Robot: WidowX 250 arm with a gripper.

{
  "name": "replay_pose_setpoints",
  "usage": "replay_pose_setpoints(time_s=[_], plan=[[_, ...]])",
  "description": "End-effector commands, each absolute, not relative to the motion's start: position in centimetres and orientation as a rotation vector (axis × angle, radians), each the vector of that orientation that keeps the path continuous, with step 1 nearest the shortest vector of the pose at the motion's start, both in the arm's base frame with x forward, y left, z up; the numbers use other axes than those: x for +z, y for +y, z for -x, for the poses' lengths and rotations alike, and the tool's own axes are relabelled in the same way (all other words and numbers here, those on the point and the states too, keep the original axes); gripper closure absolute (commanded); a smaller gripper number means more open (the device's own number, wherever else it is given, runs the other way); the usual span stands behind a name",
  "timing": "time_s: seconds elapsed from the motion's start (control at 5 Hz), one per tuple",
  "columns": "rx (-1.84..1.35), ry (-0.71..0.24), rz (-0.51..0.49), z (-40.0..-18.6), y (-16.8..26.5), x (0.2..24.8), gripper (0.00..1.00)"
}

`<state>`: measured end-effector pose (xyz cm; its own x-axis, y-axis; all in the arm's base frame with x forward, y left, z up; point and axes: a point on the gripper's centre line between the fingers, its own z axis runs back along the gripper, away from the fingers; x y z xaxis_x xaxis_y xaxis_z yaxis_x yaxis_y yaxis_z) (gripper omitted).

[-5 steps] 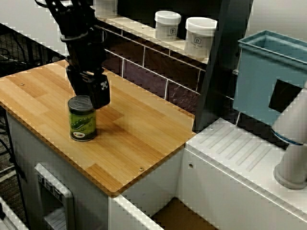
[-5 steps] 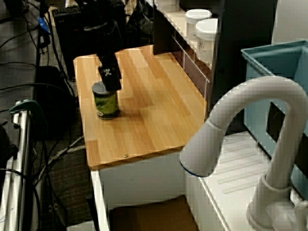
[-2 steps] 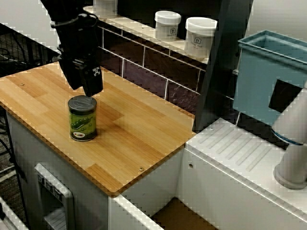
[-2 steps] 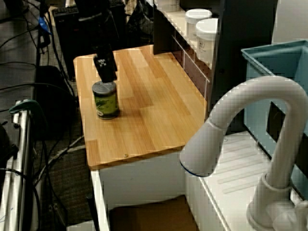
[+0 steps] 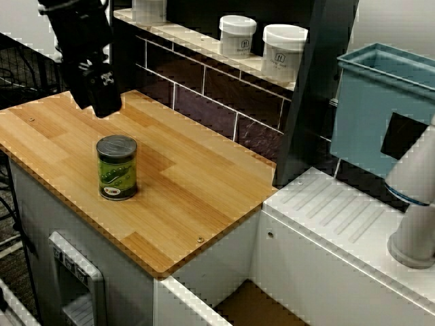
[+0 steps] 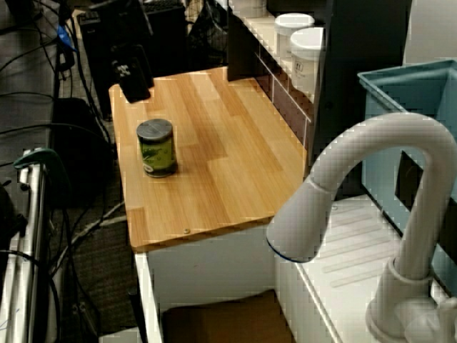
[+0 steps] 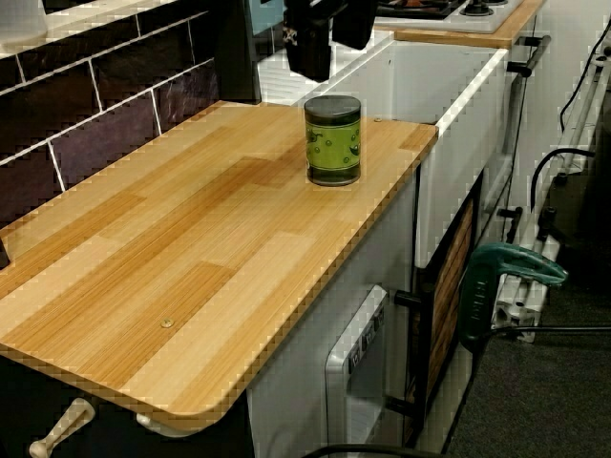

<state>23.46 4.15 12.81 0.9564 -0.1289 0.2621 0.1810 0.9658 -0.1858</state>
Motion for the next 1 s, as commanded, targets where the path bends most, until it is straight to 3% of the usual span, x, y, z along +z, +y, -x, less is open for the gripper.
replay_pose_setpoints(time_s=[0.0,0.8], plan=[[-0.214,-0.214,0.144,-20.9,4.7,12.2,0.0],[-0.244,-0.187,0.083,-18.8,3.1,8.5,0.0]])
